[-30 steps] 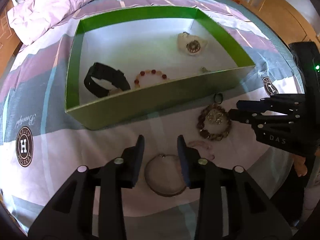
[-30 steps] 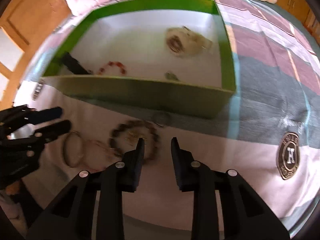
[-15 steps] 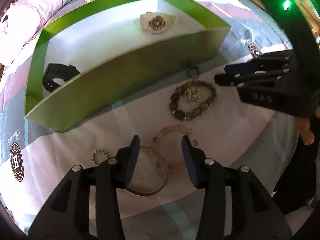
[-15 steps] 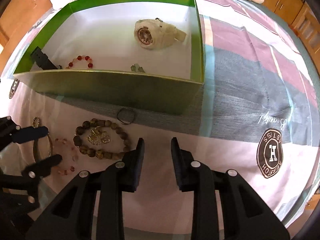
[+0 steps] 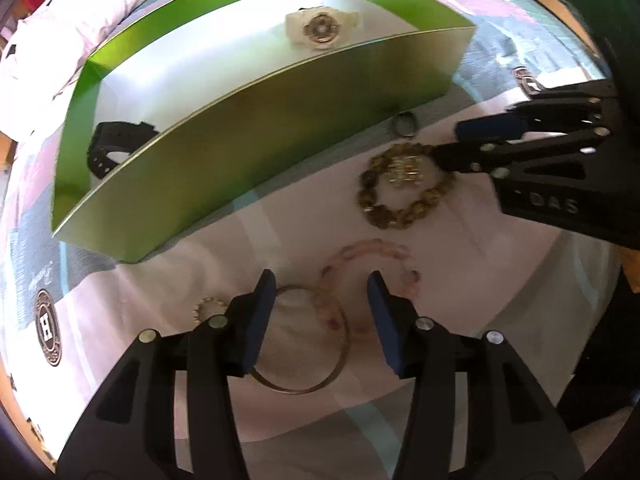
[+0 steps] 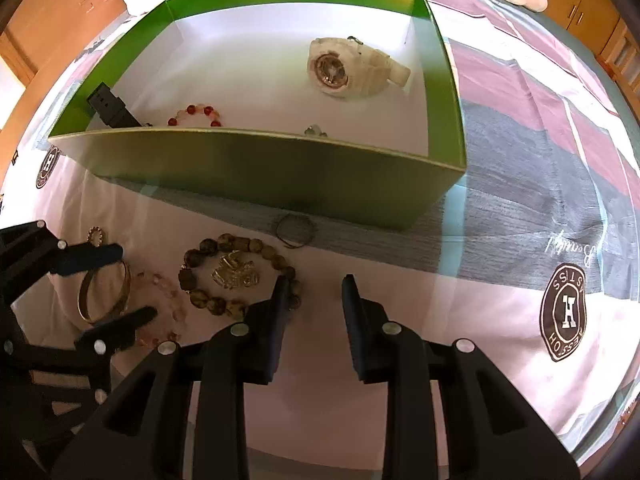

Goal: Organize jewelry

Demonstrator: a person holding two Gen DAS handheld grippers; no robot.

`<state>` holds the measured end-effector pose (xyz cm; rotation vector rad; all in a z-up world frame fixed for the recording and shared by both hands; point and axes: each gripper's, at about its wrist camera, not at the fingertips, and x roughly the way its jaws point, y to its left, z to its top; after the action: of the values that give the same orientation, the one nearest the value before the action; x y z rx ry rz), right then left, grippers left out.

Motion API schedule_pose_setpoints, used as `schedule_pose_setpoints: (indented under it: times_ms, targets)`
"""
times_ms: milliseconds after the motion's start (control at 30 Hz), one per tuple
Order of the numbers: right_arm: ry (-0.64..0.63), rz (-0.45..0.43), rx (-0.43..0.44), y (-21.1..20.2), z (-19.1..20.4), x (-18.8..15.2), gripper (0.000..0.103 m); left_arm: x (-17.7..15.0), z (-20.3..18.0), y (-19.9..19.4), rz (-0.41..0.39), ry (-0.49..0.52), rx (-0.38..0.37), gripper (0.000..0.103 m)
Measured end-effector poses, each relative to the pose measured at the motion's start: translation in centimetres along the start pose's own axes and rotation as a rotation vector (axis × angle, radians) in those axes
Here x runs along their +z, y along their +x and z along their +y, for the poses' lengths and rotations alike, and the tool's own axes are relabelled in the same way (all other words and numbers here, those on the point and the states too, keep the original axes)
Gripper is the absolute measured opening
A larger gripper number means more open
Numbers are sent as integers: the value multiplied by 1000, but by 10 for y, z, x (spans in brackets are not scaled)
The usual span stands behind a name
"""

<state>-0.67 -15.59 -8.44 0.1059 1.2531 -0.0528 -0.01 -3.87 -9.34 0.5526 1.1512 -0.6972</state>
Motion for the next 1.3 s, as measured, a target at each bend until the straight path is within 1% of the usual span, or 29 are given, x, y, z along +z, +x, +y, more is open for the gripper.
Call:
schedule_pose_setpoints:
  times_ms: [67, 133, 167, 200, 267, 367, 500, 533, 600, 700, 800, 900, 933, 967, 1000, 1033, 1067, 1100, 1200, 1300]
  targets:
    - [0, -3, -4, 0, -1, -4, 29, 2, 7, 0, -1, -29, 30, 45]
    - [4, -3, -2, 0, -3, -4, 29, 3, 17, 1, 0, -72, 55, 45]
    - [5, -4, -2, 2, 0, -4, 29, 4, 24, 2, 1, -100, 89, 45]
    - [7, -7, -5, 1, -1, -4, 29, 4, 28, 1, 1, -114, 103, 45]
    - [8, -12, -14, -1, -5, -6, 29, 5, 38, 0, 1, -147, 112, 46]
    - [10, -9, -12, -4, -8, -8, 29, 5, 44, -3, -10, -166, 92, 46]
    - [10, -7, -14, -1, -2, -10, 29, 7, 43, -10, -47, -147, 74, 47]
    - [11, -7, -13, -1, 0, -10, 29, 3, 38, -10, -48, -127, 71, 47]
    - [20, -10, -8, -1, -1, -10, 29, 10, 29, -6, -41, -90, 71, 47]
    - [16, -19, -14, -2, -3, -9, 29, 11, 19, -2, -40, -44, 94, 47]
    - [-10, -25, -27, 0, 3, -10, 29, 13, 15, 1, -41, -37, 98, 47]
    - [-62, -31, -56, 3, 15, -12, 29, 15, 14, 1, -56, -29, 86, 47]
    - [-84, -39, -65, 3, 20, -13, 29, 16, 10, 1, -61, -26, 82, 46]
    - [-99, -42, -67, 3, 23, -15, 28, 17, 7, 0, -68, -20, 59, 43]
    - [-116, -45, -68, 3, 26, -16, 26, 14, 7, -1, -65, -22, 36, 31]
    - [-131, -45, -55, 2, 28, -17, 14, 13, 3, 1, -58, -24, 19, 26]
    - [-139, -41, -34, 1, 31, -18, 7, 10, 2, 2, -54, -21, 15, 24]
    - [-142, -43, -31, 0, 32, -18, 7, 10, 2, 2, -52, -17, 9, 19]
    - [-151, -51, -11, -4, 35, -19, 7, 7, -1, 1, -56, -23, -2, 13]
    - [-130, -74, -2, -14, 31, -19, 7, 5, 2, 1, -56, -38, -15, 10]
